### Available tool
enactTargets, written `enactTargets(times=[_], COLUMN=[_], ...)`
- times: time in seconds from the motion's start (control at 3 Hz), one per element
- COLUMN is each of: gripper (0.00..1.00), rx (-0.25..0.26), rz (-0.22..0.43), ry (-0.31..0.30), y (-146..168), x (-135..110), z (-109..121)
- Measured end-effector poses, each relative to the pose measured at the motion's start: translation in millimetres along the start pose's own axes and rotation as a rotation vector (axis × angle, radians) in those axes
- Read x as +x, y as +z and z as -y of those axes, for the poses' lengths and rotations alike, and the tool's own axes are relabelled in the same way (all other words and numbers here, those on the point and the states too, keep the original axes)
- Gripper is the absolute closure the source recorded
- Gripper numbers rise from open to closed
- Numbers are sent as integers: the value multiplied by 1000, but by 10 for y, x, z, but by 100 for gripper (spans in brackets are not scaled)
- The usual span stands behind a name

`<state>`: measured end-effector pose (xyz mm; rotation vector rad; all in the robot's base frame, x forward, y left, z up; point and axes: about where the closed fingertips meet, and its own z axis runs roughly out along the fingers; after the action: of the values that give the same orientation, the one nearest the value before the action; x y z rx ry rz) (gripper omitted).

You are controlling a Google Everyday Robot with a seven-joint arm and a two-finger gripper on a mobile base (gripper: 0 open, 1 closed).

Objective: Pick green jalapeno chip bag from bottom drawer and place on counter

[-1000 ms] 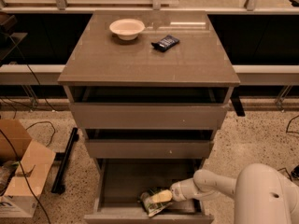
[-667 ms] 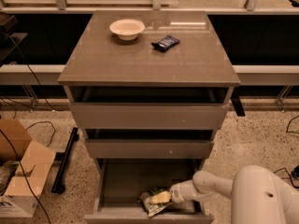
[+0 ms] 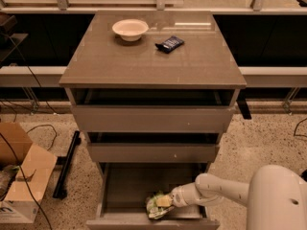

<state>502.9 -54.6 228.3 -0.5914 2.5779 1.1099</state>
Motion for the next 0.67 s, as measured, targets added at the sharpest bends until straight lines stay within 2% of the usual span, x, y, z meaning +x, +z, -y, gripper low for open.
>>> enactTargets(times=[0.33,0.67], gripper=[100,100], rx=[-15,-91], rz=[34,-26], ry=[-50,-251], y=[-135,-626], x=[-136,-371], z=[-241,-938])
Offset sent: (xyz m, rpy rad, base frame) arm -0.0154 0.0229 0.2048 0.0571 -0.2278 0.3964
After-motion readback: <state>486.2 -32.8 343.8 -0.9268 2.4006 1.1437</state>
